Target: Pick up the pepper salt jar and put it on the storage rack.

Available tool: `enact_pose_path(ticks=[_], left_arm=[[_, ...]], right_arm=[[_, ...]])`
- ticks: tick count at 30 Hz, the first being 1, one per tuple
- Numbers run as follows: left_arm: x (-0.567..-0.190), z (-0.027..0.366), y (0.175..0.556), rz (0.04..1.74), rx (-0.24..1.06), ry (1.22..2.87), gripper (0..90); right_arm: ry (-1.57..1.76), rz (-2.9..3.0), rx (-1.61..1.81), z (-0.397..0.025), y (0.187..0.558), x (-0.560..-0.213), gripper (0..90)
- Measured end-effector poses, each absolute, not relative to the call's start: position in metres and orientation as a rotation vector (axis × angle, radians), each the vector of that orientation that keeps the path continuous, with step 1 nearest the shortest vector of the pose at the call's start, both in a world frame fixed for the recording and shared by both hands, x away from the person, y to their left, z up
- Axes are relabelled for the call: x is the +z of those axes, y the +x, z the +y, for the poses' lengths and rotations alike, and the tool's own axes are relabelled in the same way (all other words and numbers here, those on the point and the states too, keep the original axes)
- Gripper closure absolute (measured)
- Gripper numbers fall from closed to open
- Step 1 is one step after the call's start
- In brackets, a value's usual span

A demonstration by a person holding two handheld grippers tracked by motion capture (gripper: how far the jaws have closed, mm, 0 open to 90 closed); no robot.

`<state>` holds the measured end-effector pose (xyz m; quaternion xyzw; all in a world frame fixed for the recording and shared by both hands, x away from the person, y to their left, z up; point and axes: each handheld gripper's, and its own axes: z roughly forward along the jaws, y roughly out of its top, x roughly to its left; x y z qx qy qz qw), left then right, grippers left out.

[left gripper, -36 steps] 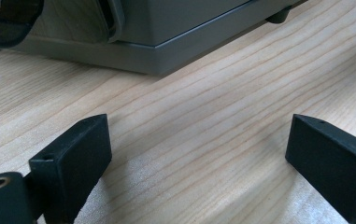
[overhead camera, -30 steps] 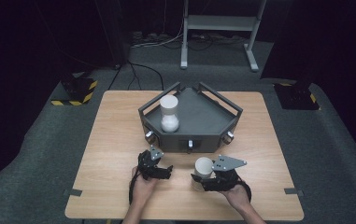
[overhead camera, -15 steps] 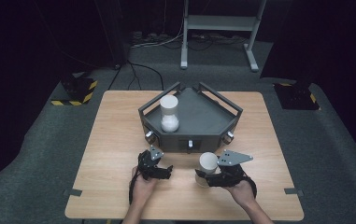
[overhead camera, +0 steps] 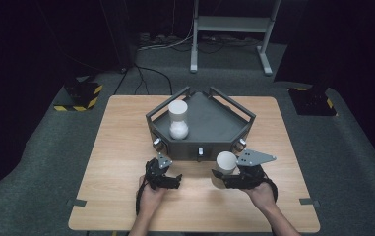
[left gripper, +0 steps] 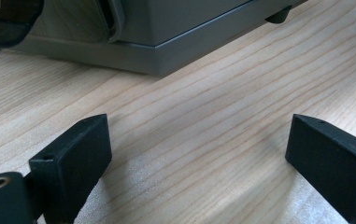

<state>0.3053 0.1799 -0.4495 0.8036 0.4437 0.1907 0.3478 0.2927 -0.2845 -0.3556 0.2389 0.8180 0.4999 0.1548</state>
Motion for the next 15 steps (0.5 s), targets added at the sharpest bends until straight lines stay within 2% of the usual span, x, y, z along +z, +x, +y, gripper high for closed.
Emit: enact_pose_path(ticks=[15], left_arm=[[-0.449,0.180,0.305,1.151,0.495,2.084,7.2]], right_arm=[[0.706,2.302,1.419,-0.290,0.301,-0.319,34.5]])
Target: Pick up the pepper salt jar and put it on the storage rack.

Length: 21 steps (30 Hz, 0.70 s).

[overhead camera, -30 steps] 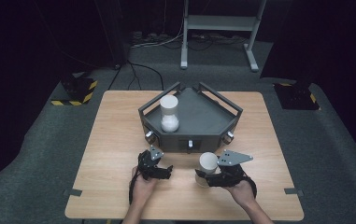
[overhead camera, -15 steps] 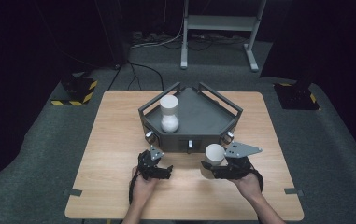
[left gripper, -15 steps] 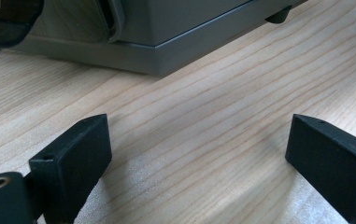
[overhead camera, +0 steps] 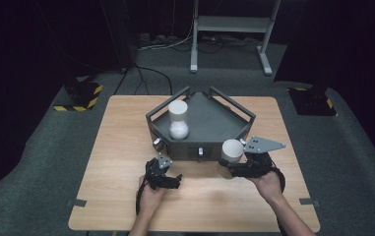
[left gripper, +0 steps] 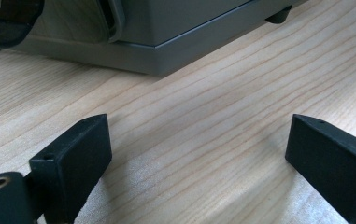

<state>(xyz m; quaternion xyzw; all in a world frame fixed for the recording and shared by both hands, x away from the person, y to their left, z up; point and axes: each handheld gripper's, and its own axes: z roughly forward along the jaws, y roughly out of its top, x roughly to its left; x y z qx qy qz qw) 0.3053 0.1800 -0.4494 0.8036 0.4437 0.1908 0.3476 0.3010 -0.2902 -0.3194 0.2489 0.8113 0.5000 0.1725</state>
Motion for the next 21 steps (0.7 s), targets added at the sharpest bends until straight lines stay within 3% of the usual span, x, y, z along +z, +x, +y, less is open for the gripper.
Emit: enact_pose_path(ticks=[21], left_arm=[[-0.449,0.180,0.305,1.150,0.500,2.086,7.5]], right_arm=[[0.756,2.263,1.425,-0.273,0.338,-0.283,34.5]])
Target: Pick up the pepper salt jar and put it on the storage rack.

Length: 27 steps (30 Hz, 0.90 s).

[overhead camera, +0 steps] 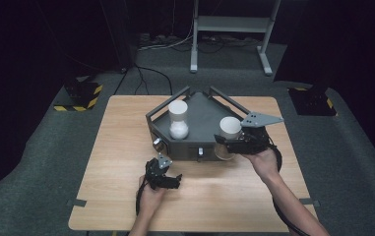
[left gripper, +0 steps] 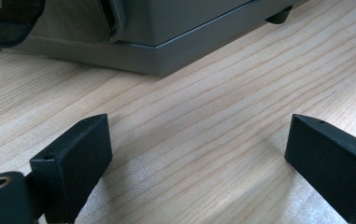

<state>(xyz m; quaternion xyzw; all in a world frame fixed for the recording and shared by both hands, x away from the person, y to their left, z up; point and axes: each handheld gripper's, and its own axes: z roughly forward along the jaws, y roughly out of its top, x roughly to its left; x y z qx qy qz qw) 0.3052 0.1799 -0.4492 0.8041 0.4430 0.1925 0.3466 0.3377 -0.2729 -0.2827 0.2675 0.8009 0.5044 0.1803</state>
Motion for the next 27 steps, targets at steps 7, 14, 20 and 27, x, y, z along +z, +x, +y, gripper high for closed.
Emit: enact_pose_path(ticks=[7,14,20,27], left_arm=[[-0.449,0.180,0.305,1.150,0.499,2.085,7.6],[-0.449,0.180,0.305,1.151,0.499,2.085,7.6],[-0.449,0.180,0.305,1.151,0.500,2.085,7.6],[-0.449,0.180,0.305,1.151,0.500,2.085,7.6]], right_arm=[[0.770,2.247,1.396,-0.261,0.348,-0.277,34.5],[0.801,2.222,1.364,-0.247,0.359,-0.275,34.4],[0.846,2.201,1.338,-0.235,0.369,-0.277,34.4],[0.875,2.184,1.303,-0.223,0.377,-0.277,34.4]])
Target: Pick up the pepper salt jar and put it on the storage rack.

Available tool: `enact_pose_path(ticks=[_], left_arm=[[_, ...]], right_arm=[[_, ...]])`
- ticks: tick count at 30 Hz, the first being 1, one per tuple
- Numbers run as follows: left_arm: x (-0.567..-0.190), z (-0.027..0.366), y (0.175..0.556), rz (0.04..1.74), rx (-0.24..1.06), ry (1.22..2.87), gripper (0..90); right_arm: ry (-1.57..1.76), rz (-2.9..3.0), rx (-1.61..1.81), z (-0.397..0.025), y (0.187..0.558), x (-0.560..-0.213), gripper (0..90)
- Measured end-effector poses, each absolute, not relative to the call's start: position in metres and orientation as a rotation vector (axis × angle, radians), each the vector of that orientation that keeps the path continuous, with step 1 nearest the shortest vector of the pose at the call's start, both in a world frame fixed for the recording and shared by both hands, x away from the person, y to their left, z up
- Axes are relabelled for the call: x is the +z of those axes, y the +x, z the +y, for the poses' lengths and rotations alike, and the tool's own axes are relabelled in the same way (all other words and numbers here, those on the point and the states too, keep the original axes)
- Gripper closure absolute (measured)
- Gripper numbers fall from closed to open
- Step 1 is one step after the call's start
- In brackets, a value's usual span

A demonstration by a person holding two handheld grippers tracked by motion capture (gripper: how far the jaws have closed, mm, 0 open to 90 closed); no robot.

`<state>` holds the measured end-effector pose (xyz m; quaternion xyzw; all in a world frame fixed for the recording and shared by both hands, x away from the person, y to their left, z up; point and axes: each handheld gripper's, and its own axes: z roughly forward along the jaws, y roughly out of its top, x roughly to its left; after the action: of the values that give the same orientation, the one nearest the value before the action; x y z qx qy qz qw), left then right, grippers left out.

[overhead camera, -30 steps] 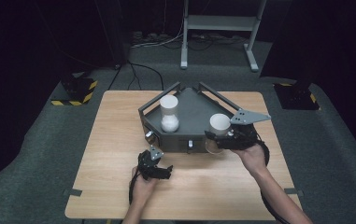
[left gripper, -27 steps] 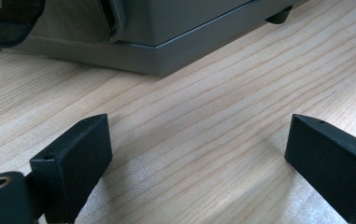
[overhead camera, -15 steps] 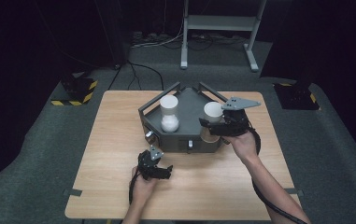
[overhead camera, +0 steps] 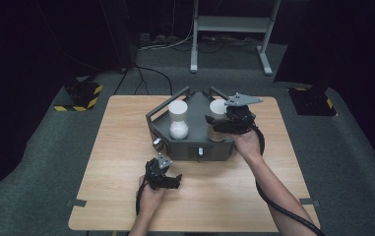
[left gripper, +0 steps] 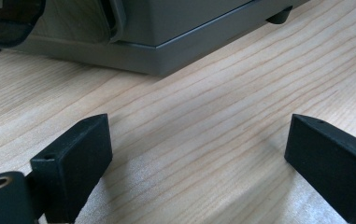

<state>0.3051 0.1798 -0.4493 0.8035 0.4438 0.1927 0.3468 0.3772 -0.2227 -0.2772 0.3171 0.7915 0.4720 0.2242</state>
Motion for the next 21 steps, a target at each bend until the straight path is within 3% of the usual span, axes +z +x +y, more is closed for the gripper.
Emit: enact_pose_path(ticks=[21], left_arm=[[-0.449,0.180,0.305,1.151,0.500,2.085,7.6]], right_arm=[[0.931,2.166,1.262,-0.203,0.391,-0.292,34.4]])
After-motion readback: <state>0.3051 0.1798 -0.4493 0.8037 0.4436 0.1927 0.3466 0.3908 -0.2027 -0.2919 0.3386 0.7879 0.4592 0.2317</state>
